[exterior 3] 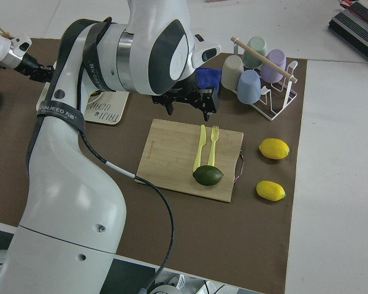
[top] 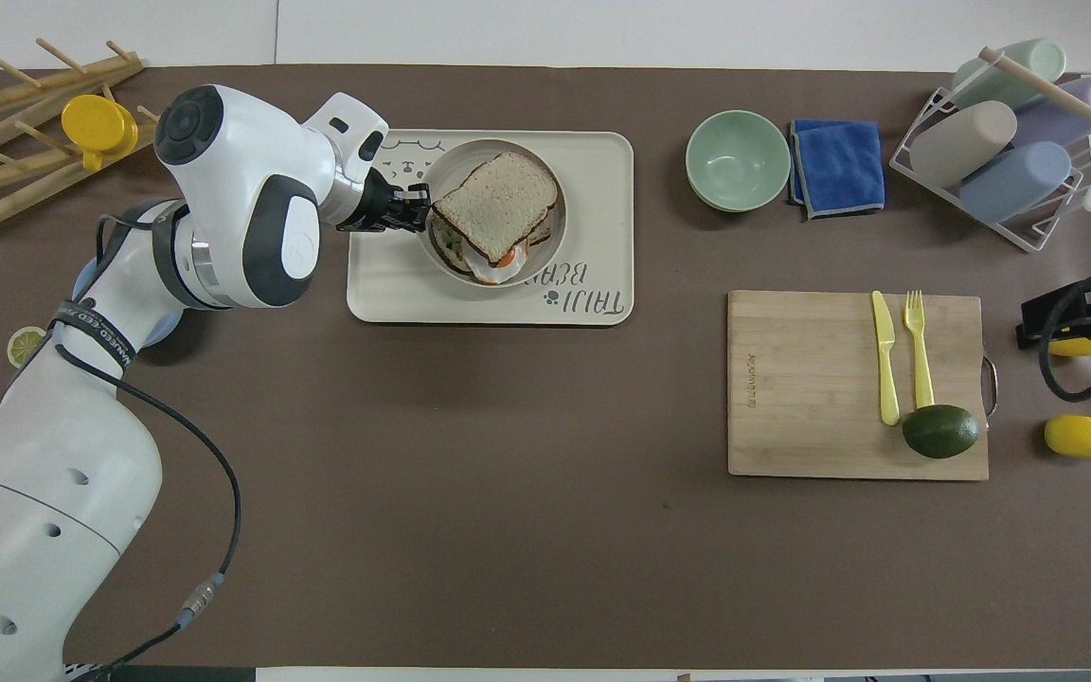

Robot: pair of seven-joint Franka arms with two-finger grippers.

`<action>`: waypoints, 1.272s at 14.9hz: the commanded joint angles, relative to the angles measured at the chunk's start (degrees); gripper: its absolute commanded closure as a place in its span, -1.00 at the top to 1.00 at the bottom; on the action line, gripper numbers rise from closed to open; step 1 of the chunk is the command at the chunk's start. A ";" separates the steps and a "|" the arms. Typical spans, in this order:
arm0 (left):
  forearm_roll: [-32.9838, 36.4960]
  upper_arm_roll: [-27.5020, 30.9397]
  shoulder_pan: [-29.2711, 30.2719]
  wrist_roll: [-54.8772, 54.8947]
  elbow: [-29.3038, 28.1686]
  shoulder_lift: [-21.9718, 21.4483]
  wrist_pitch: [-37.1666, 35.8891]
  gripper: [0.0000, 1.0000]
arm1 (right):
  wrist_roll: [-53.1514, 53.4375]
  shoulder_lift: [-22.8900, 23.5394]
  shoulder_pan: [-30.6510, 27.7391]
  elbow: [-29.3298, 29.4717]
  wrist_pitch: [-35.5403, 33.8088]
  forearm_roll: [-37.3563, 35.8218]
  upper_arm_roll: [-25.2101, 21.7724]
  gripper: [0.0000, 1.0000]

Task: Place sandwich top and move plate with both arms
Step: 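Release the plate and lift the left gripper away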

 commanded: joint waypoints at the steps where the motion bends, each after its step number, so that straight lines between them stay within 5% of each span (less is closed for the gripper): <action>1: 0.72 0.35 -0.50 0.77 -2.53 -1.07 2.41 -1.00 | -1.15 -0.73 -0.40 -0.19 -0.39 1.53 0.02 1.00; 3: 0.72 0.35 -0.33 0.94 -2.62 -1.25 2.06 -1.00 | -1.15 -0.73 -0.40 -0.19 -0.39 1.61 0.02 1.00; 4: 0.81 0.35 -0.15 1.12 -2.71 -1.25 1.98 0.14 | -1.15 -0.73 -0.40 -0.19 -0.39 1.53 0.02 1.00; 5: 0.81 0.35 0.11 1.56 -2.36 -1.25 1.45 0.99 | -1.15 -0.73 -0.40 -0.19 -0.48 1.61 0.02 1.00; 9: 2.38 0.43 0.99 2.18 0.36 -1.68 -3.02 1.00 | -1.15 -0.73 -0.40 -0.19 -0.39 1.53 0.02 1.00; 14: 7.98 8.07 0.99 2.17 0.45 -10.99 -12.59 1.00 | -1.15 -0.73 -0.40 -0.19 -0.48 1.61 0.02 1.00; 19: 12.76 9.66 3.97 2.26 0.45 -21.62 -23.84 1.00 | -1.15 -0.73 -0.40 -0.19 -0.39 1.61 0.02 1.00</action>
